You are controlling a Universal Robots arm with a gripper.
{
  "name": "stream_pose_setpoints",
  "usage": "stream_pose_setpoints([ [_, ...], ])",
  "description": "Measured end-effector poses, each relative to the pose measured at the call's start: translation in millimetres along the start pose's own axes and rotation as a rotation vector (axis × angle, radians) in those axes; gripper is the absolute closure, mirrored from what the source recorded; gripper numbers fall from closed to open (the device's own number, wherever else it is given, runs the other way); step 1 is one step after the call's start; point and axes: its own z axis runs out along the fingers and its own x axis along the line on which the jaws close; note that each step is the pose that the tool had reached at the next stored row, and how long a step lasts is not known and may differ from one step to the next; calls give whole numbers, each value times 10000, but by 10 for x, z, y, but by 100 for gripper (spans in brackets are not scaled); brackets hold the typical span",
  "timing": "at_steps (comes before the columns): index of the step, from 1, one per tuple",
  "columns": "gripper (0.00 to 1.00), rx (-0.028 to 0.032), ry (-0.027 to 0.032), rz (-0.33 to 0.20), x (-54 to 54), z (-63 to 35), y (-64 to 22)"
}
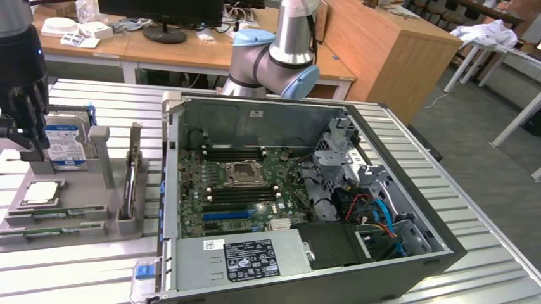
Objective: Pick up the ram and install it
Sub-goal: 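Pick up the ram and move it above insertion slot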
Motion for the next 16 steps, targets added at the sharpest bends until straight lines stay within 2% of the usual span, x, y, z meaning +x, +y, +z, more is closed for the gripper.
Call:
stream_pose_setpoints([
  [16, 70, 1, 0, 0, 9, 291, -11],
])
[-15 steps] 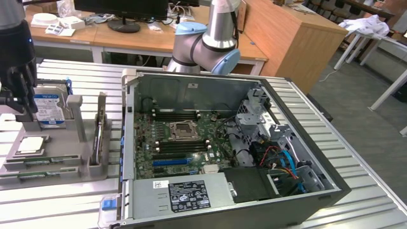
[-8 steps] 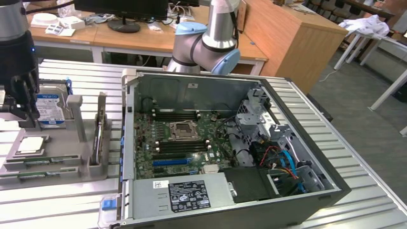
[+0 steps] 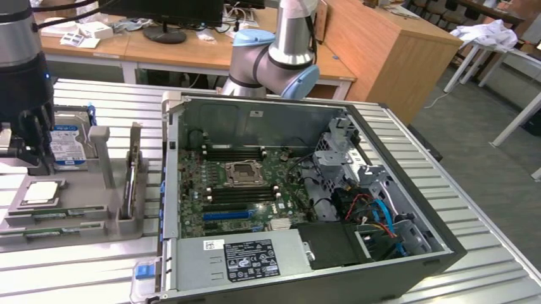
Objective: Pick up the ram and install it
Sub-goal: 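Pick up the ram and move it above insertion slot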
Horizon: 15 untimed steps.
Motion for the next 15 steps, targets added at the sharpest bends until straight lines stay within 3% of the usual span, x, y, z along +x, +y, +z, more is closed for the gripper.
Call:
stream_pose_setpoints([
  [15, 70, 0, 0, 0, 8, 268, -11],
])
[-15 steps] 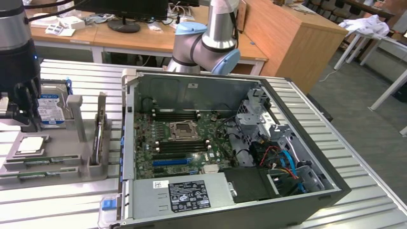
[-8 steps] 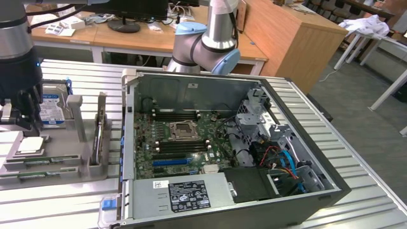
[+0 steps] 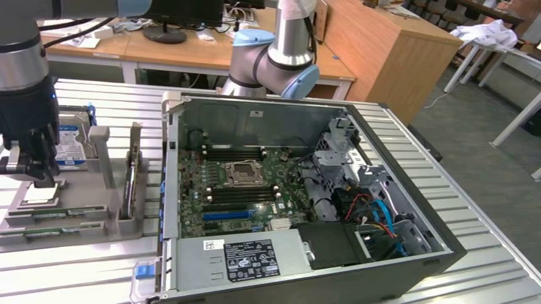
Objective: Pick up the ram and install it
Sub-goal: 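Pick up the ram and move it above insertion slot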
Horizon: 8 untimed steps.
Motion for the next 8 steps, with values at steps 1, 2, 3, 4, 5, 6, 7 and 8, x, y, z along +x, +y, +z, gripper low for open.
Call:
stream_pose_setpoints([
  [1, 70, -1, 1, 0, 0, 16, -1],
  [2, 70, 0, 0, 0, 1, 33, -2],
  [3, 70, 0, 0, 0, 2, 50, -2],
  [4, 70, -1, 0, 0, 2, 66, -3],
  [5, 70, 0, 0, 0, 3, 82, -3],
  [6, 70, 0, 0, 0, 3, 99, -4],
  [7, 70, 0, 0, 0, 3, 114, -5],
  [8, 70, -1, 1, 0, 4, 128, -5],
])
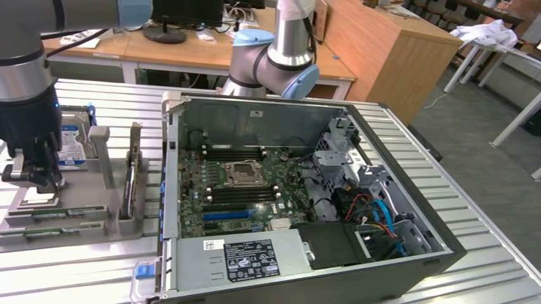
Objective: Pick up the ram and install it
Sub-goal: 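Pick up the ram and move it above insertion slot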
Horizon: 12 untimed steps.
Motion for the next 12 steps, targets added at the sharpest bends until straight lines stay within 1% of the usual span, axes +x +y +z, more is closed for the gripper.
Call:
stream_pose_setpoints([
  [12, 70, 1, -1, -3, 5, 180, -7],
])
